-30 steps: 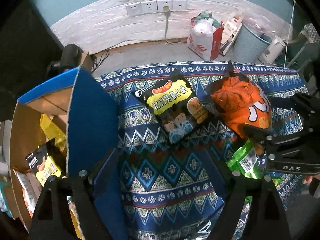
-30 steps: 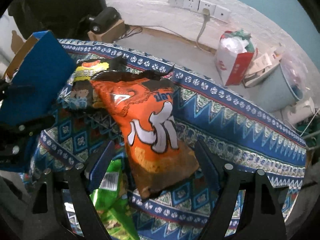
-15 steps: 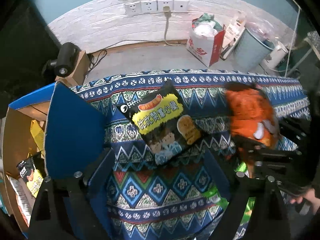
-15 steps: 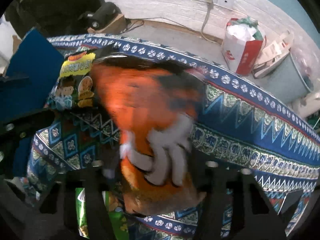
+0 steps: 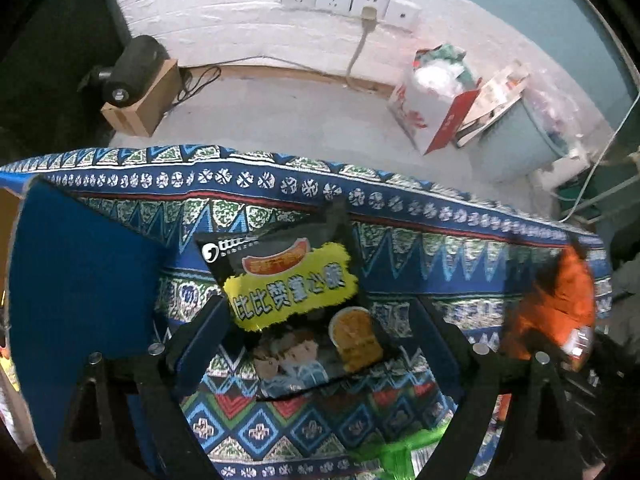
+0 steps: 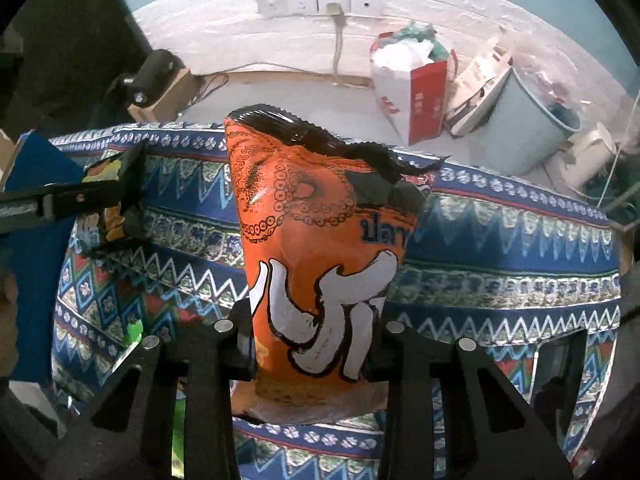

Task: Organize snacks
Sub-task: 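Grasp the orange chip bag with the right tool while the left tool grasps another black bibizan packet, then carry both bags over the box and open both tools to drop them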

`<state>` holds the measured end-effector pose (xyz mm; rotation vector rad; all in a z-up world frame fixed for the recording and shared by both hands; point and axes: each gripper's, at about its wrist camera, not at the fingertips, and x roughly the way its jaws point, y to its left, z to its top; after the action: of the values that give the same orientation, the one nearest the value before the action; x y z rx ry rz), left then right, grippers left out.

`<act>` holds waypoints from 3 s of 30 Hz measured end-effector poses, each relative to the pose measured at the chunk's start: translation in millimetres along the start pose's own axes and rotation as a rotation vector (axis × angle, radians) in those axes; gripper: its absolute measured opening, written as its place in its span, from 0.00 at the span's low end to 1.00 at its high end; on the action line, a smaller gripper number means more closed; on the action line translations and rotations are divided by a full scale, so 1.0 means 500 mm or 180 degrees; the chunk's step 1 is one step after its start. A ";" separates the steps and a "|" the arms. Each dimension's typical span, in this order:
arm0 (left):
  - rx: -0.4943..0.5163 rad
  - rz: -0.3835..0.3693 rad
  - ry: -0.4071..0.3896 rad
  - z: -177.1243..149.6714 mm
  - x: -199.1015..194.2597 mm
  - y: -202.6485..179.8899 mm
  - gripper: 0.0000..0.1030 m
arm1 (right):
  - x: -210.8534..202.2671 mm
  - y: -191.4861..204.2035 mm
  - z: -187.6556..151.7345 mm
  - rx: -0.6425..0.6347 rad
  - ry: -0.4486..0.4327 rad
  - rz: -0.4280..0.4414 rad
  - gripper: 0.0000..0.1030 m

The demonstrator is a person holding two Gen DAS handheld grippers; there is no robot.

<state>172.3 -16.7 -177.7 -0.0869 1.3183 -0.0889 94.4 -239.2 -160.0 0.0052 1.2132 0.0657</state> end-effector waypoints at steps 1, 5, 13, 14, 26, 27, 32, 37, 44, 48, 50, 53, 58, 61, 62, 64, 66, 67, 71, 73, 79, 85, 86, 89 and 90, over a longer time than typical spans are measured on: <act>0.0022 0.0041 0.0028 0.002 0.010 -0.004 0.89 | -0.003 0.000 -0.001 -0.0011 -0.0014 -0.0009 0.32; 0.0054 0.0147 0.0093 0.001 0.035 -0.008 0.90 | -0.018 -0.002 -0.005 -0.0018 -0.0068 -0.0012 0.32; 0.0295 0.0262 -0.0037 -0.014 0.030 -0.028 0.74 | -0.037 -0.002 -0.002 -0.0038 -0.0145 0.0029 0.32; 0.0333 0.0286 -0.0046 -0.014 0.028 -0.031 0.66 | -0.038 -0.001 -0.001 -0.0044 -0.0153 0.0026 0.32; 0.0565 0.0233 -0.0246 -0.043 -0.039 -0.039 0.65 | -0.070 0.027 0.006 -0.0135 -0.0275 -0.0016 0.32; 0.0592 0.0241 -0.0276 -0.046 -0.047 -0.041 0.65 | -0.075 0.030 0.006 -0.0140 -0.0289 -0.0019 0.32; 0.0733 0.0266 -0.0446 -0.064 -0.096 -0.051 0.65 | -0.101 0.049 0.006 -0.0187 -0.0373 -0.0035 0.32; 0.0810 0.0261 -0.0571 -0.083 -0.138 -0.050 0.65 | -0.127 0.068 0.005 -0.0219 -0.0457 -0.0055 0.32; 0.0843 0.0238 -0.0696 -0.113 -0.193 -0.033 0.65 | -0.173 0.094 0.010 -0.0236 -0.0606 -0.0050 0.32; 0.0834 0.0206 -0.0734 -0.127 -0.218 -0.021 0.65 | -0.191 0.108 0.007 -0.0256 -0.0657 -0.0033 0.32; 0.0843 0.0212 -0.0782 -0.136 -0.234 -0.014 0.65 | -0.197 0.116 0.005 -0.0274 -0.0673 -0.0028 0.32; 0.0871 0.0218 -0.0835 -0.146 -0.255 -0.005 0.65 | -0.209 0.129 0.001 -0.0304 -0.0710 -0.0015 0.32; 0.0864 0.0189 -0.0903 -0.167 -0.289 0.014 0.65 | -0.231 0.153 0.000 -0.0343 -0.0770 0.0032 0.32; 0.0883 0.0216 -0.0959 -0.177 -0.307 0.020 0.65 | -0.245 0.171 -0.002 -0.0379 -0.0805 0.0050 0.32; 0.0886 0.0216 -0.0978 -0.181 -0.313 0.021 0.65 | -0.249 0.176 -0.002 -0.0392 -0.0813 0.0057 0.32; 0.0887 0.0214 -0.1005 -0.188 -0.325 0.026 0.65 | -0.257 0.187 -0.004 -0.0408 -0.0828 0.0082 0.32; 0.0889 0.0202 -0.1039 -0.195 -0.337 0.032 0.65 | -0.264 0.196 -0.005 -0.0418 -0.0840 0.0108 0.32; 0.0880 0.0208 -0.1053 -0.198 -0.342 0.036 0.65 | -0.267 0.199 -0.004 -0.0420 -0.0846 0.0113 0.32; 0.0828 0.0173 -0.1080 -0.207 -0.358 0.058 0.65 | -0.280 0.221 -0.005 -0.0437 -0.0876 0.0153 0.32; 0.0800 0.0171 -0.1092 -0.210 -0.364 0.069 0.65 | -0.287 0.232 -0.005 -0.0437 -0.0898 0.0182 0.32; 0.0688 0.0178 -0.1136 -0.214 -0.382 0.113 0.65 | -0.303 0.280 0.002 -0.0531 -0.0955 0.0256 0.32; 0.0510 0.0211 -0.1185 -0.215 -0.403 0.172 0.65 | -0.300 0.331 0.020 -0.0606 -0.0963 0.0341 0.32; 0.0471 0.0217 -0.1191 -0.215 -0.406 0.183 0.65 | -0.299 0.341 0.023 -0.0618 -0.0964 0.0361 0.32; 0.0367 0.0226 -0.1194 -0.214 -0.411 0.216 0.65 | -0.297 0.370 0.033 -0.0663 -0.0974 0.0417 0.32; 0.0339 0.0230 -0.1199 -0.214 -0.412 0.226 0.65 | -0.296 0.381 0.037 -0.0683 -0.0979 0.0434 0.32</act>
<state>19.6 117.6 -18.8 0.0342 0.9375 -0.0769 50.9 -56.4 -7.3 -0.0869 0.8926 0.3039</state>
